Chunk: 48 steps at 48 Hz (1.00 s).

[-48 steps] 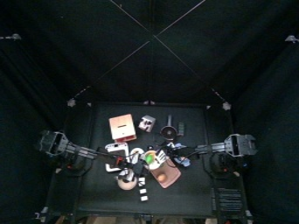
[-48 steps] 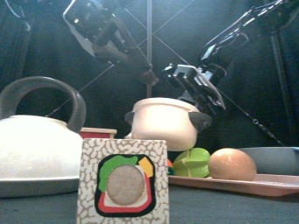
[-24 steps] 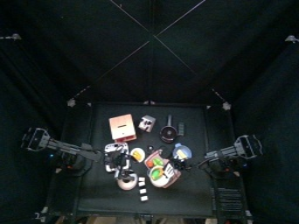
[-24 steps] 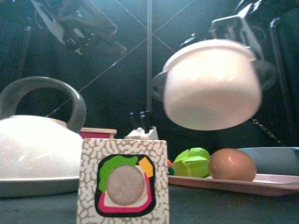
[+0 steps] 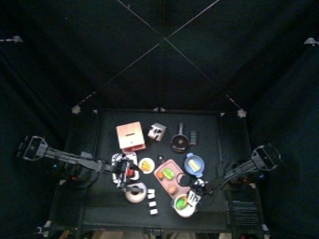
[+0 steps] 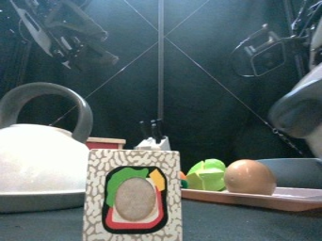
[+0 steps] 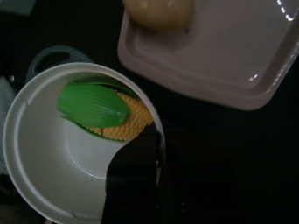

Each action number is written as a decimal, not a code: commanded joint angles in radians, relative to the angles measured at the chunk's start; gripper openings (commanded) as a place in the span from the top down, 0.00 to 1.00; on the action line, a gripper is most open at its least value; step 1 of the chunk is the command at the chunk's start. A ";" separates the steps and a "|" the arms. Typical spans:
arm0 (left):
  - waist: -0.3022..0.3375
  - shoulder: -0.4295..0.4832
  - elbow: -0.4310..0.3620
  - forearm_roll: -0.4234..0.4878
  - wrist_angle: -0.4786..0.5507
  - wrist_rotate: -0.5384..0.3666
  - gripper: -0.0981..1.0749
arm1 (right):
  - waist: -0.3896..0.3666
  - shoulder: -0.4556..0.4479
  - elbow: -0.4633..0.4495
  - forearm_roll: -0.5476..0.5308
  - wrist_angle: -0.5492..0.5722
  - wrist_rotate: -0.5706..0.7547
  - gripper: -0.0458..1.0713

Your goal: Put pot in bottom right corner

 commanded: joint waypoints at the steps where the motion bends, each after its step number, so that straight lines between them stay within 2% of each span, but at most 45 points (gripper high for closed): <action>1: -0.002 -0.002 -0.008 -0.002 -0.009 0.000 0.16 | 0.005 -0.006 -0.015 0.008 0.012 -0.002 0.69; 8: -0.002 -0.002 0.000 -0.002 -0.011 0.000 0.16 | 0.002 -0.003 -0.012 -0.003 0.054 -0.003 0.67; 15: 0.000 -0.002 0.003 -0.003 -0.009 0.002 0.16 | -0.006 -0.003 -0.014 -0.018 0.089 -0.005 0.60; 33: 0.006 -0.002 0.012 -0.005 -0.011 0.000 0.16 | -0.006 -0.008 -0.026 -0.015 0.123 -0.008 0.32; 48: 0.006 -0.002 0.014 -0.005 -0.011 0.000 0.16 | -0.006 -0.014 -0.049 -0.017 0.181 -0.012 0.30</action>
